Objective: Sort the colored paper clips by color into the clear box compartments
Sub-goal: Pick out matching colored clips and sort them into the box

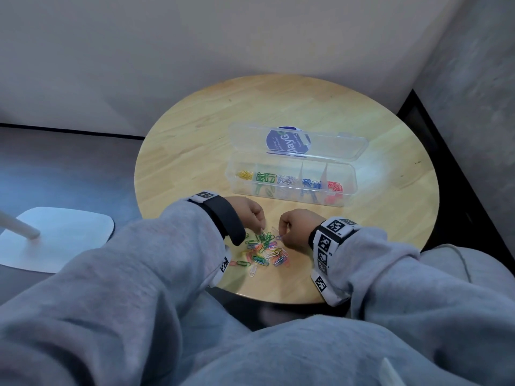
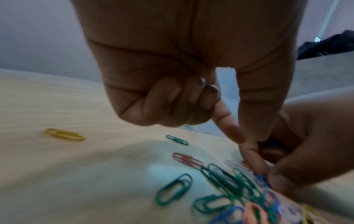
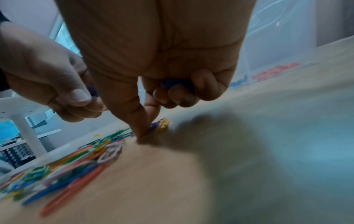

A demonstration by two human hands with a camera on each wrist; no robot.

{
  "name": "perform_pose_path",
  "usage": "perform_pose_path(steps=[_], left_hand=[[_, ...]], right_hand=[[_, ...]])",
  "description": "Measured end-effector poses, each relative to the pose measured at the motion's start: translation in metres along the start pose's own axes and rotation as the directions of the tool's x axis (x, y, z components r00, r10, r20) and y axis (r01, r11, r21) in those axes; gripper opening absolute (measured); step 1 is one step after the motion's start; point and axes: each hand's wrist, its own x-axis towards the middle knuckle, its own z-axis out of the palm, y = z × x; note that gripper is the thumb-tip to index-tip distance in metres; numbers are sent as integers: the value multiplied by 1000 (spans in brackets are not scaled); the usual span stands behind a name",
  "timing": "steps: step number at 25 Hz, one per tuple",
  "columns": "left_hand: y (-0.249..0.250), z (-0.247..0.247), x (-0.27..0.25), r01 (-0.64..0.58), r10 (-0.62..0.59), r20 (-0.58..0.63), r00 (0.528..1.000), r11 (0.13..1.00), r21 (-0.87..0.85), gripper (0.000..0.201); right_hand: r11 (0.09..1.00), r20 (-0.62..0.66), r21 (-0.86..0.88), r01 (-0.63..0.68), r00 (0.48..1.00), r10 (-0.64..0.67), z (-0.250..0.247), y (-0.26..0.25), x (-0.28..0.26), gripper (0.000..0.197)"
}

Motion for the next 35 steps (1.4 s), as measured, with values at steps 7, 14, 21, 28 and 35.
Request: perform_pose_path(steps=[7,14,21,28,35], left_hand=[[22,24,12,-94,88,40,995,978,188,24],[26,30,21,-39,44,-9,999,948,316,19],[23,29,22,-5,-1,30,1000,981,192,7],[19,0,11,115,-130,-12,991,912,-394,22],[-4,-9,4,144,-187,-4,982,769,-622,25]], right_hand=[[880,41,441,-176,984,176,-10,33,-5,12],[705,73,681,-199,976,205,-8,52,-13,21],[513,119,835,-198,976,183,-2,57,-8,24],[414,231,868,-273,961,150,-6,47,-8,29],[873,355,474,-111,932,-74,-4,26,-17,22]])
